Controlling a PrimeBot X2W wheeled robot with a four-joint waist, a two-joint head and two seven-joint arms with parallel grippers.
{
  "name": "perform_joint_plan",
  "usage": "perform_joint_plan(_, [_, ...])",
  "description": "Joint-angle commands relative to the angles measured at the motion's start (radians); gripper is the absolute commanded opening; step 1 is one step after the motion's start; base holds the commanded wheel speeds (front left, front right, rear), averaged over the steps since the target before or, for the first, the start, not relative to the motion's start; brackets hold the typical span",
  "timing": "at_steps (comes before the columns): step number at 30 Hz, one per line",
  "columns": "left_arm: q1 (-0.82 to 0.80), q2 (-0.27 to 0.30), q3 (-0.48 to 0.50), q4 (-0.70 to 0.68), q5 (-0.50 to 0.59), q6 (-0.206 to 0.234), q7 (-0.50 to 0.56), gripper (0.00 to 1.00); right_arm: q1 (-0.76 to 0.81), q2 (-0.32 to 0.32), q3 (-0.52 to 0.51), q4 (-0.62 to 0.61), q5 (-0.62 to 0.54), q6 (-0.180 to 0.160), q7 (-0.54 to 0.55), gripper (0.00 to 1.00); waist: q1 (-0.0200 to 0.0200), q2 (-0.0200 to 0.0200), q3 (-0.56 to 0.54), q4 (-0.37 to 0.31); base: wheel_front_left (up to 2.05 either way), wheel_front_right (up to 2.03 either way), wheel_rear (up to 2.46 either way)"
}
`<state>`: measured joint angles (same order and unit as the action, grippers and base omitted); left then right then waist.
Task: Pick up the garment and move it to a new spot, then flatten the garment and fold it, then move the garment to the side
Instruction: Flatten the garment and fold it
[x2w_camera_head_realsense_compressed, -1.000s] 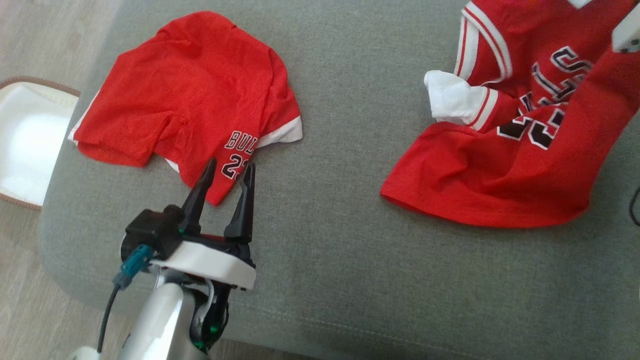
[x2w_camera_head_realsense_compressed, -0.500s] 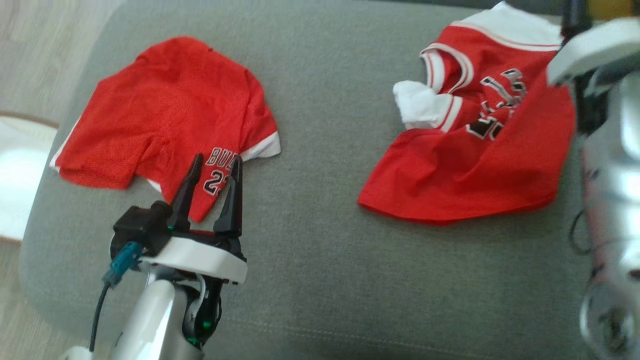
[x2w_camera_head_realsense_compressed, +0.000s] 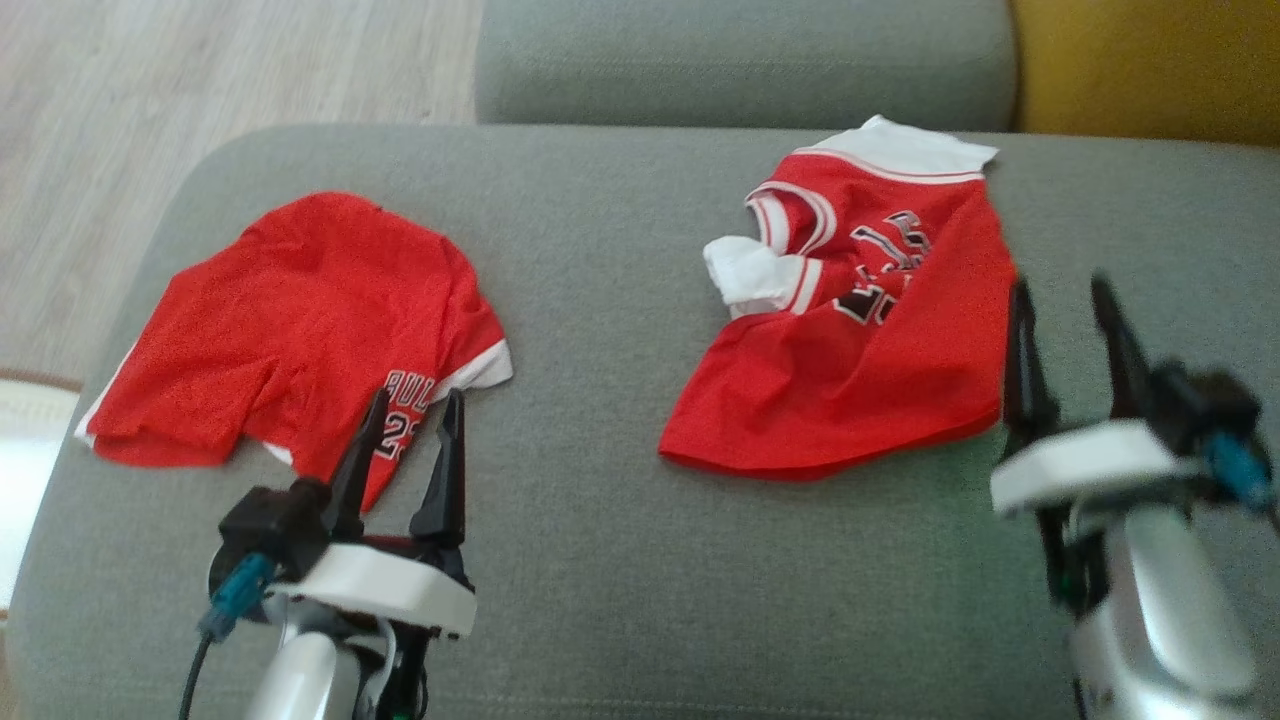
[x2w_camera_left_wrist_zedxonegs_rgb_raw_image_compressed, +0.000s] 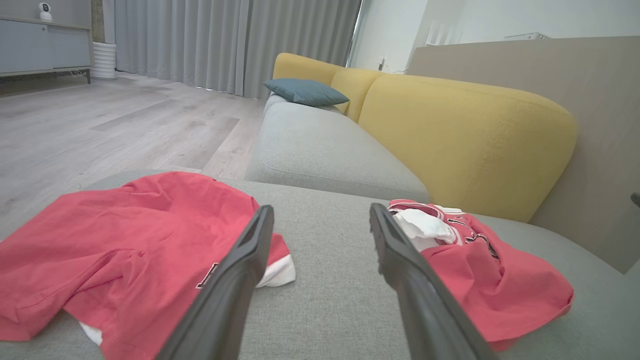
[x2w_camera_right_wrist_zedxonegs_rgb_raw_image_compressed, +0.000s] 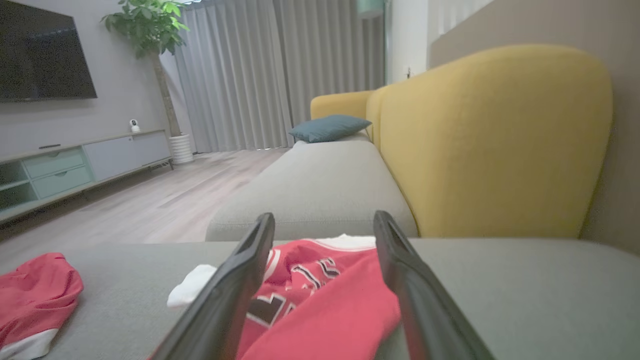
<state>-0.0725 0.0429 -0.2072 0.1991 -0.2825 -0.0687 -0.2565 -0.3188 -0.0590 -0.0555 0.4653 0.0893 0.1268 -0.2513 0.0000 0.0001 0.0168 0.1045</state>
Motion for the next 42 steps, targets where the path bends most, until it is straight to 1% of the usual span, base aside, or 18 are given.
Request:
perform_joint_plan(1, [-0.022,0.007,0.044,-0.032,0.009,0.007,-0.005,1.00,0.007,0.008,0.030,-0.049,0.034,0.004,-0.010,1.00,0.0000,-0.0001,-0.022,-0.020,0.00,0.00,0.00])
perform_joint_plan(5, [0.003,0.007,0.053,-0.042,0.008,0.009,-0.005,1.00,0.132,0.008,0.048,-0.096,0.100,0.004,-0.010,1.00,0.0000,-0.0001,-0.035,-0.035,0.00,0.00,0.00])
perform_joint_plan(8, [0.014,0.007,0.055,-0.046,0.007,0.008,-0.005,1.00,0.179,0.009,0.044,-0.109,0.117,0.004,-0.010,1.00,0.0000,-0.0001,-0.034,-0.042,0.00,0.00,0.00])
perform_joint_plan(13, [0.015,0.007,0.054,-0.048,0.009,0.004,-0.005,1.00,0.196,0.009,0.046,-0.116,0.114,0.004,-0.010,1.00,0.0000,-0.0001,-0.028,-0.044,0.00,0.00,0.00])
perform_joint_plan(18, [0.011,0.007,0.052,-0.049,0.010,0.003,-0.005,1.00,0.196,0.009,0.074,-0.085,0.137,0.004,-0.010,1.00,0.0000,-0.0001,-0.016,-0.039,0.00,0.00,0.00])
perform_joint_plan(24, [-0.009,0.007,0.042,-0.049,0.010,0.000,-0.005,1.00,0.160,0.009,0.174,0.019,0.254,0.004,0.025,1.00,0.0000,-0.0001,0.023,-0.021,0.00,0.00,0.00])
perform_joint_plan(26, [-0.018,0.007,0.035,-0.047,0.012,-0.001,-0.005,1.00,0.137,0.009,0.206,0.059,0.311,0.004,0.043,1.00,0.0000,-0.0001,0.037,-0.010,0.00,0.00,0.00])
perform_joint_plan(33, [-0.045,0.007,0.015,-0.037,0.017,-0.002,-0.005,1.00,0.038,0.009,0.286,0.210,0.493,0.004,0.068,1.00,0.0000,-0.0001,0.079,0.045,0.00,0.00,0.00])
perform_joint_plan(34, [-0.049,0.007,0.013,-0.035,0.016,-0.002,-0.005,1.00,0.009,0.009,0.299,0.262,0.531,0.004,0.072,1.00,0.0000,-0.0001,0.087,0.062,0.00,0.00,0.00])
perform_joint_plan(42, [-0.059,0.007,0.007,-0.034,0.008,0.000,-0.005,1.00,-0.102,0.009,0.358,0.472,0.636,0.004,0.078,1.00,0.0000,-0.0001,0.107,0.108,0.00,0.00,0.00])
